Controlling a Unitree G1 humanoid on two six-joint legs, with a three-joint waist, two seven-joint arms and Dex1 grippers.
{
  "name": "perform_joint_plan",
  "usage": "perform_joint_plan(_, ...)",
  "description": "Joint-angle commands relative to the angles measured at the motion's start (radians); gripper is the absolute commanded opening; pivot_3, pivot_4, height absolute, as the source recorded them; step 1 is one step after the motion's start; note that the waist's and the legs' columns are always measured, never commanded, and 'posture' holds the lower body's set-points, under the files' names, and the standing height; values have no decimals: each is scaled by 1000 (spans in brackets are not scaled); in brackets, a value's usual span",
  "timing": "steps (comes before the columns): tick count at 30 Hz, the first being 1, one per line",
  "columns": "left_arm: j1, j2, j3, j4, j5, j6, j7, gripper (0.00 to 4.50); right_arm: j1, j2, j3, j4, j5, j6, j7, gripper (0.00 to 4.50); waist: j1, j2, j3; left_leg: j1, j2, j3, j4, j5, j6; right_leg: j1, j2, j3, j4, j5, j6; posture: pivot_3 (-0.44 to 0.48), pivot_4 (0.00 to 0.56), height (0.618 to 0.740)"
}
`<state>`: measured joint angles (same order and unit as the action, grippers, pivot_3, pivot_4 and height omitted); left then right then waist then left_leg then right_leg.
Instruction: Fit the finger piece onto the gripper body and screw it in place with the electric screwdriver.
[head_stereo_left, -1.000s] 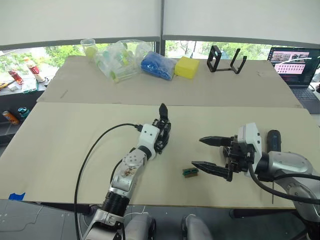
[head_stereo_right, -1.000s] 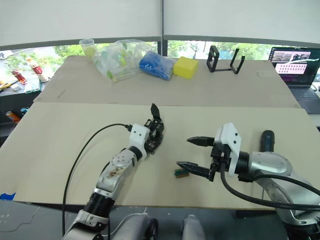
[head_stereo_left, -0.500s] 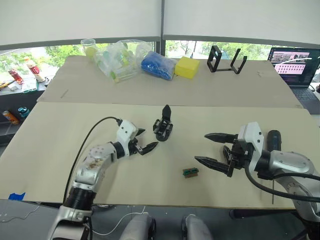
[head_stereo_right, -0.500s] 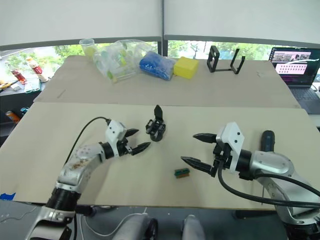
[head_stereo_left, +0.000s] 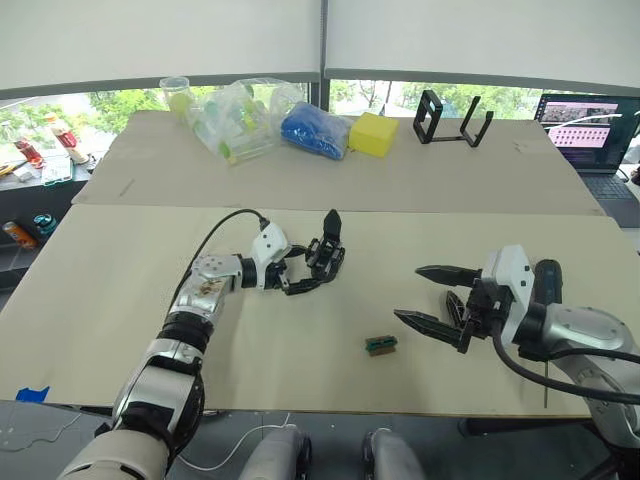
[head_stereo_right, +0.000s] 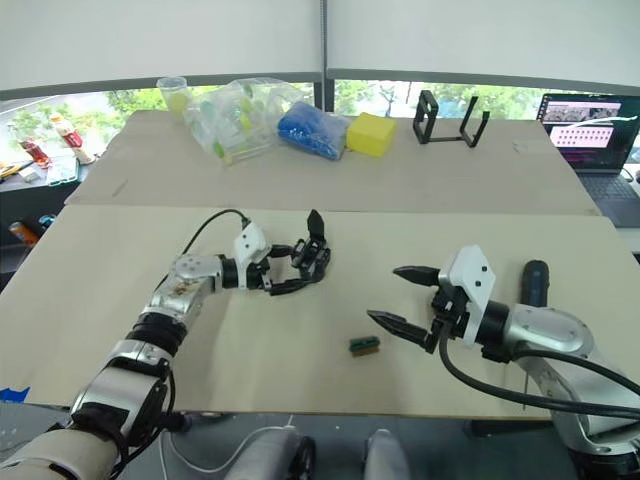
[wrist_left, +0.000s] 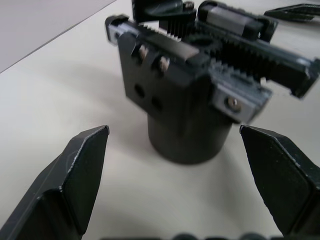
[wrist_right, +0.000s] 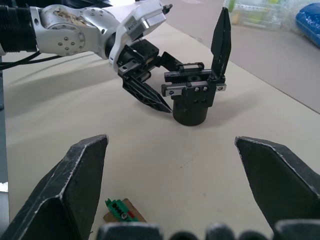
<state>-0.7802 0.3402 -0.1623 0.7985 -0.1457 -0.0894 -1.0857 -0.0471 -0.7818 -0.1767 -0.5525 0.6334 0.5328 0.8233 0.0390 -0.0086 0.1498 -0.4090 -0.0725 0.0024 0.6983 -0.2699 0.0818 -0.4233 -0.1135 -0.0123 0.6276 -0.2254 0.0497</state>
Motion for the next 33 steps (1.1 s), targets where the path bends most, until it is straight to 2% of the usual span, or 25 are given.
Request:
perform_joint_plan(1, -47, -30, 11, 54, 13, -62, -14, 4430, 6, -1, -38, -40, 13, -10, -8, 4500, -1, 0, 0, 0, 0, 0, 0, 0, 0, 0, 0, 0, 0, 0, 0, 0, 150, 740)
perform_joint_plan(5, -70, -51, 6, 129, 55, -137, 5, 4430, 7, -1, -38, -45, 14, -7, -12, 4500, -1, 0, 0, 0, 0, 0, 1, 0, 0, 0, 0, 0, 1, 0, 0, 0, 150, 740)
perform_joint_plan(6, -68, -51, 5, 139, 62, -155, 1, 3911, 7, -2, -38, -46, 14, -6, -13, 4500, -2, 0, 0, 0, 0, 0, 1, 0, 0, 0, 0, 0, 1, 0, 0, 0, 150, 740)
perform_joint_plan(7, -63, -50, 5, 140, 64, -165, -8, 3658, 7, -2, -40, -46, 15, -5, -14, 4500, -2, 0, 0, 0, 0, 0, 1, 0, 0, 0, 0, 0, 1, 0, 0, 0, 150, 740)
perform_joint_plan(10, -40, -45, 10, 122, 64, -176, -34, 2333, 9, -4, -43, -47, 19, -4, -17, 4500, -2, 0, 0, 0, 0, 0, 1, 0, 0, -1, 0, 0, 1, 0, 0, 0, 150, 740)
perform_joint_plan(13, -2, -47, 19, 54, 49, -161, -39, 2311, 17, -4, -44, -51, 20, -6, -21, 4500, -3, 0, 0, 0, 0, 0, 1, 0, 0, 0, 0, 0, 1, 0, 0, 0, 150, 740)
perform_joint_plan(16, 69, -72, 22, -118, 23, -83, -2, 2311, 22, -1, -42, -58, 22, -6, -27, 4500, -3, 0, 0, -1, 0, 0, 1, 0, 1, -1, 0, 1, 1, 0, 0, 0, 150, 740)
perform_joint_plan(18, 119, -96, 14, -249, 19, -40, 37, 2311, 26, 1, -44, -63, 22, -7, -32, 4500, 0, 0, 0, -1, 0, 0, 1, 0, 1, -1, 0, 1, 1, 0, 0, 0, 150, 740)
perform_joint_plan(21, 146, -148, 5, -368, 58, 81, 178, 2311, 36, -1, -53, -70, 23, -6, -36, 4500, 6, 0, 0, -2, 0, 0, 3, -1, 1, -1, 0, 1, 1, 0, 0, 0, 150, 740)
perform_joint_plan(26, 138, -237, 12, -458, 73, 280, 368, 2311, 58, -6, -70, -76, 25, -6, -37, 4500, 3, 0, 0, -4, 0, -1, 6, -1, 1, -1, 0, 1, 1, 1, 1, 0, 150, 740)
perform_joint_plan(33, 158, -285, -36, -502, 104, 341, 459, 2311, 64, 3, -58, -80, 17, -9, -49, 4500, 1, 0, 0, -4, 0, -1, 5, -1, 1, -2, 1, 1, 1, 1, 1, 0, 150, 740)
